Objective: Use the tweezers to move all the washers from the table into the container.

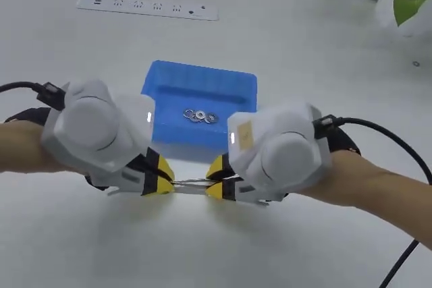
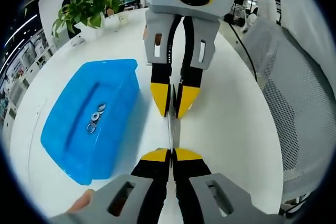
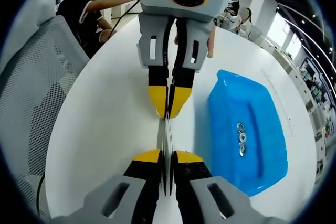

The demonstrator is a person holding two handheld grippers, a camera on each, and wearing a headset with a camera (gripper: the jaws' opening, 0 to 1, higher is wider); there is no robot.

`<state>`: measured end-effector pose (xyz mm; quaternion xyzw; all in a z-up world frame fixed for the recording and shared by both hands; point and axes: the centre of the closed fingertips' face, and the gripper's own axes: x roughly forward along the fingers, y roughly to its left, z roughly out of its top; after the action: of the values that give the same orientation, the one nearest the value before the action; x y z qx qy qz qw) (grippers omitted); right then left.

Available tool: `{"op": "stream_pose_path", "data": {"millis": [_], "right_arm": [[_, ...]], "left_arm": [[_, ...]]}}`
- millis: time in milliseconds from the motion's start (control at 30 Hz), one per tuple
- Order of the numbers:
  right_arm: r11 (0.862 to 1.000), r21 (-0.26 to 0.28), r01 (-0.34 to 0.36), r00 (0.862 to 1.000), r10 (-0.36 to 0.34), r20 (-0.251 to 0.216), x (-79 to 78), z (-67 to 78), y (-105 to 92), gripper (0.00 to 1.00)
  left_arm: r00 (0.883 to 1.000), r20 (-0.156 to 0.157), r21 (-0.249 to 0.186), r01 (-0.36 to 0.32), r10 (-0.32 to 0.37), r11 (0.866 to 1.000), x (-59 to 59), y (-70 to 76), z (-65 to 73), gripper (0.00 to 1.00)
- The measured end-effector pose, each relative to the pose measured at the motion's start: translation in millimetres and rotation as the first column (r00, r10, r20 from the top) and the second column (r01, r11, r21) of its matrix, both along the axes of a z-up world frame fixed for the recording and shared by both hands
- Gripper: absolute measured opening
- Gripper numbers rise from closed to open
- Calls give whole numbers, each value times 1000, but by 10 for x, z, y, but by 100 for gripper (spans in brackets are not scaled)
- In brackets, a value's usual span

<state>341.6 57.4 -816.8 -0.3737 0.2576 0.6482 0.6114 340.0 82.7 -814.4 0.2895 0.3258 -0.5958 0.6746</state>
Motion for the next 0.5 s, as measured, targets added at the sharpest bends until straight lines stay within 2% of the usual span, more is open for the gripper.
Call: {"op": "stream_pose_path", "data": {"millis": [200,300,367,500], "right_arm": [[1000,-7,30,999,-30,-38,7,-3,1,11],[999,-15,30,999,-31,-41,8,-7,3,12],[999,-22,31,999,-31,-40,13,-8,5,13],[999,-42,19,1000,-20,-15,14,-14,9,14]], "left_arm": [[1000,12,8,-18,18,1000,14,0,-2,7],[999,9,3,-33,33,999,8,0,0,7],[997,-15,-13,-72,72,997,10,6,1,8],[997,9,-10,-82,82,997,-6,1,5,11]]}}
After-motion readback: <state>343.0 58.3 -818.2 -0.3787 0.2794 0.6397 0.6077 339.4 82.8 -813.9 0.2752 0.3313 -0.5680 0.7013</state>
